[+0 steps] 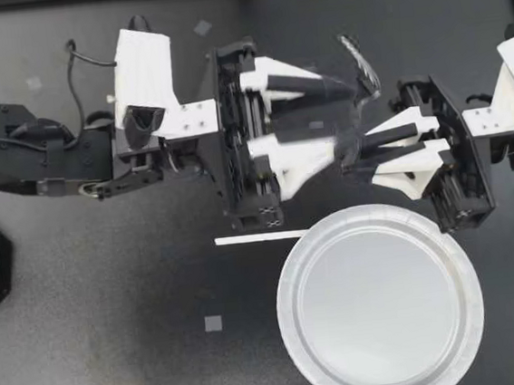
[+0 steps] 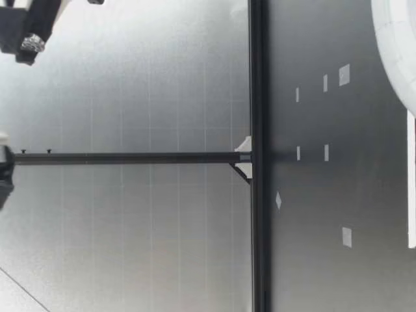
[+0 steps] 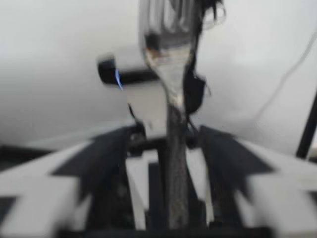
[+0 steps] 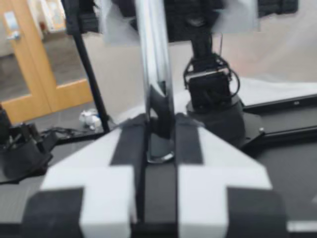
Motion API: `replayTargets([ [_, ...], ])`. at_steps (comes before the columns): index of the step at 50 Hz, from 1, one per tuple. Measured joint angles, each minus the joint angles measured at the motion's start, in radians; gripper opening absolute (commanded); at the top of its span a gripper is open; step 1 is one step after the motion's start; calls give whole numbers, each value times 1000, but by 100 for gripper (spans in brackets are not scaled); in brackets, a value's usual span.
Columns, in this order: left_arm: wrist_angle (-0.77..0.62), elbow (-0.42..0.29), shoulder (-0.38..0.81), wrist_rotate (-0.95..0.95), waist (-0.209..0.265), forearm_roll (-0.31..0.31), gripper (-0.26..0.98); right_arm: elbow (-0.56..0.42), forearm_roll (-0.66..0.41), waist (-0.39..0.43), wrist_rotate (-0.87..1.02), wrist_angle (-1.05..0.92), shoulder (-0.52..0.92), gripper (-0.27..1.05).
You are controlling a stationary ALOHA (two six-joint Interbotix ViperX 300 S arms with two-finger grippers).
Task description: Pick up the fork and place it on the plate.
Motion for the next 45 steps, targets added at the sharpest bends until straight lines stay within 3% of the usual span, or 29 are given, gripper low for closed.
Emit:
replayTargets([
  [7, 11, 0, 2, 0, -2, 2, 91, -3, 0, 0, 0, 34, 0, 7],
  [19, 18, 32, -20, 2, -2, 3, 92, -18, 0, -6, -3, 258, -95, 7],
  [36, -3, 267, -207, -23, -2, -2, 92, -92, -44, -17, -2, 1054, -577, 7],
  [45, -3, 336, -224, -60, -2, -11, 91, -164, 11, 12, -6, 1414, -638, 7],
])
